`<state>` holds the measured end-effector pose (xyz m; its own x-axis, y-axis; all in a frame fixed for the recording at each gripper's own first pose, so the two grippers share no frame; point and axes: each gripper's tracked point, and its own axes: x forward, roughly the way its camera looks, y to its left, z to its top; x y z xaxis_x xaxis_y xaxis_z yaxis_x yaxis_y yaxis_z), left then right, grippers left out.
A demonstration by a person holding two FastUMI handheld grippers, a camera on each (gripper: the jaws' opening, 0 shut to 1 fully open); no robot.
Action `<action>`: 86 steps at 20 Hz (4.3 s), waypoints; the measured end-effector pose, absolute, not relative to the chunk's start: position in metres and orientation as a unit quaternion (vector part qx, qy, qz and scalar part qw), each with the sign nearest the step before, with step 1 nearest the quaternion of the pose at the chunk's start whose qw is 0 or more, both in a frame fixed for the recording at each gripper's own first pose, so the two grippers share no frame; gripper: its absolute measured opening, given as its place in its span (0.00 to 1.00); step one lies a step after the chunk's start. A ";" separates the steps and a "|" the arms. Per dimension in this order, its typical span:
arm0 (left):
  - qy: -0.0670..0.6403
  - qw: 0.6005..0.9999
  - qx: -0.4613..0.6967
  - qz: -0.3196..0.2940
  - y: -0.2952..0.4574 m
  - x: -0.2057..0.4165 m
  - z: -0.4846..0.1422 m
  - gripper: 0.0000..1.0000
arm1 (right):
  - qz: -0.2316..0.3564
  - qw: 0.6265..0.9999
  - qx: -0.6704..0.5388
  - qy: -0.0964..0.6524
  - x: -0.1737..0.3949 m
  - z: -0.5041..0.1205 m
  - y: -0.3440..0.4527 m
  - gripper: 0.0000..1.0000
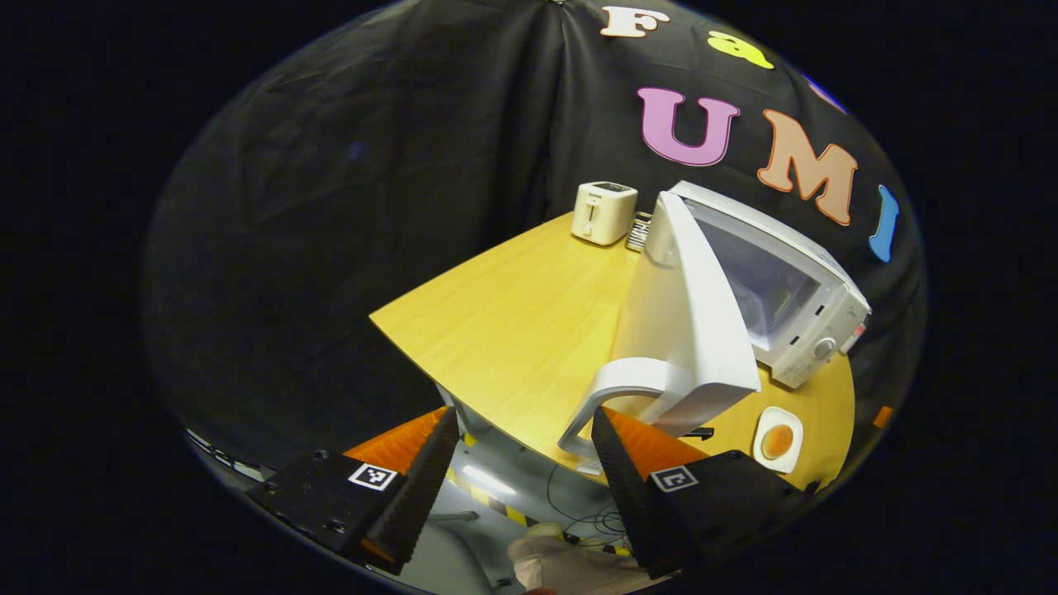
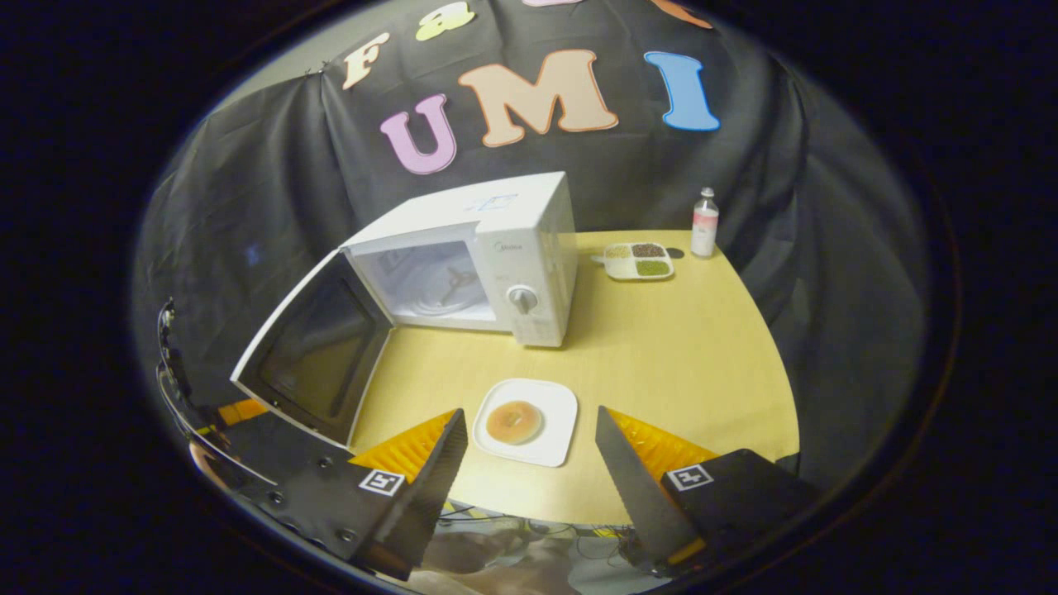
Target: Open the microwave oven with the left hand, put the food in, and close the microwave oven.
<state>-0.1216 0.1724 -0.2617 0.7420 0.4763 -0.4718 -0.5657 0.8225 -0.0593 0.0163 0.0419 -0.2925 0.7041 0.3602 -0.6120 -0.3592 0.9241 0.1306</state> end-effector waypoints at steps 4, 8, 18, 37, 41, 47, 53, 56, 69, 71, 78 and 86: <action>0.171 0.925 -0.099 0.325 0.196 -0.131 -0.220 0.95 | 0.213 0.905 -0.005 0.369 0.017 -0.326 0.059 0.99; 0.111 0.924 -0.107 0.351 0.202 -0.136 -0.182 0.95 | 0.217 0.886 -0.001 0.410 0.021 -0.358 0.077 0.93; 0.087 0.937 -0.084 0.327 0.234 -0.094 -0.144 0.95 | 0.106 0.852 0.069 0.508 0.036 -0.430 0.118 0.93; 0.076 0.972 -0.079 0.206 0.229 0.009 -0.132 0.96 | -0.064 0.854 0.022 0.515 0.062 -0.476 0.124 0.98; 0.083 0.974 -0.090 0.192 0.227 0.010 -0.142 0.97 | -0.084 0.858 0.014 0.507 0.062 -0.479 0.119 0.99; 0.088 0.973 -0.082 0.195 0.236 0.001 -0.150 0.97 | -0.088 0.860 0.013 0.502 0.061 -0.479 0.122 0.78; 0.096 0.973 -0.082 0.195 0.244 -0.008 -0.159 0.97 | -0.074 0.876 0.039 0.474 0.062 -0.458 0.138 0.71; 0.104 0.970 -0.090 0.203 0.251 -0.014 -0.166 0.96 | -0.054 0.888 0.070 0.451 0.063 -0.440 0.159 0.71; 0.129 0.959 -0.115 0.224 0.279 -0.039 -0.190 0.96 | 0.097 0.882 0.266 0.377 0.085 -0.392 0.319 0.76; 0.130 0.960 -0.112 0.221 0.279 -0.041 -0.190 0.96 | 0.106 0.881 0.289 0.359 0.102 -0.383 0.337 0.75; 0.151 0.957 -0.115 0.221 0.278 -0.043 -0.200 0.96 | 0.063 0.872 0.364 0.321 0.166 -0.382 0.364 0.75; 0.176 0.945 -0.116 0.251 0.285 -0.045 -0.214 0.96 | 0.004 0.899 0.334 0.284 0.220 -0.404 0.359 0.71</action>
